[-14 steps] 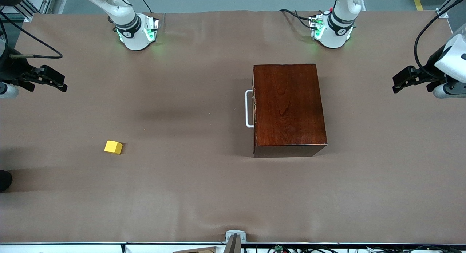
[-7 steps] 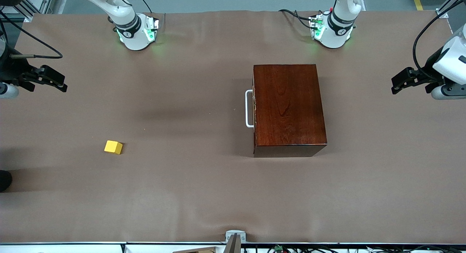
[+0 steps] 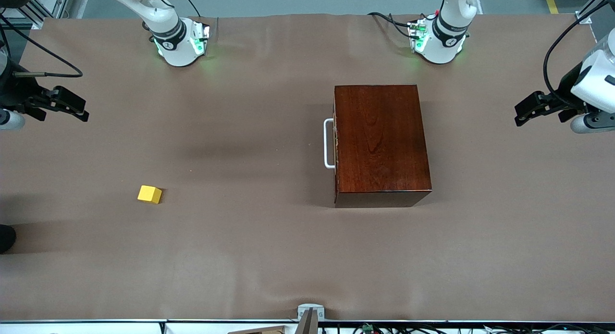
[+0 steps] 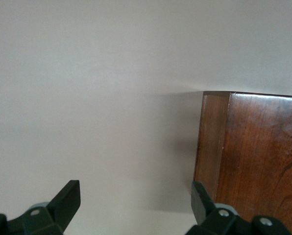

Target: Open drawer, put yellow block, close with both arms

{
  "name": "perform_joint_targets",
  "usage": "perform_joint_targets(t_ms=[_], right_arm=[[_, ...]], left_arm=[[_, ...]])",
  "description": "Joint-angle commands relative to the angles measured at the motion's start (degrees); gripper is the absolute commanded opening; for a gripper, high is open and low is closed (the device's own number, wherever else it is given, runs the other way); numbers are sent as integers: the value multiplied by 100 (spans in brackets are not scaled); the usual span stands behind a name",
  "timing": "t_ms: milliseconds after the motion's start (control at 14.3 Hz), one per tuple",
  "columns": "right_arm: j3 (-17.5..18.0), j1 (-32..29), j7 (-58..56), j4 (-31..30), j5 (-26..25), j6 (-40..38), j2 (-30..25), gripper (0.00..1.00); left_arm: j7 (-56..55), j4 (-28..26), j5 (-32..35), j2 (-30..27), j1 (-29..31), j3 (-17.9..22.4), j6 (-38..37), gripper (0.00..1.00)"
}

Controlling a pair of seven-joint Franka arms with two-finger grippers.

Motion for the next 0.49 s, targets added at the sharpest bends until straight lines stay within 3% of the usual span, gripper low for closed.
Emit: perform_joint_targets(t_ms=[0,419], right_arm=[[14,16,101,140,11,-53,67,100],[14,16,101,140,11,-53,67,100]], left_arm=[[-83,-7,-148,-53,6,-13,-90,100],[-127,46,-227,-53,-3,-302,-196,100]])
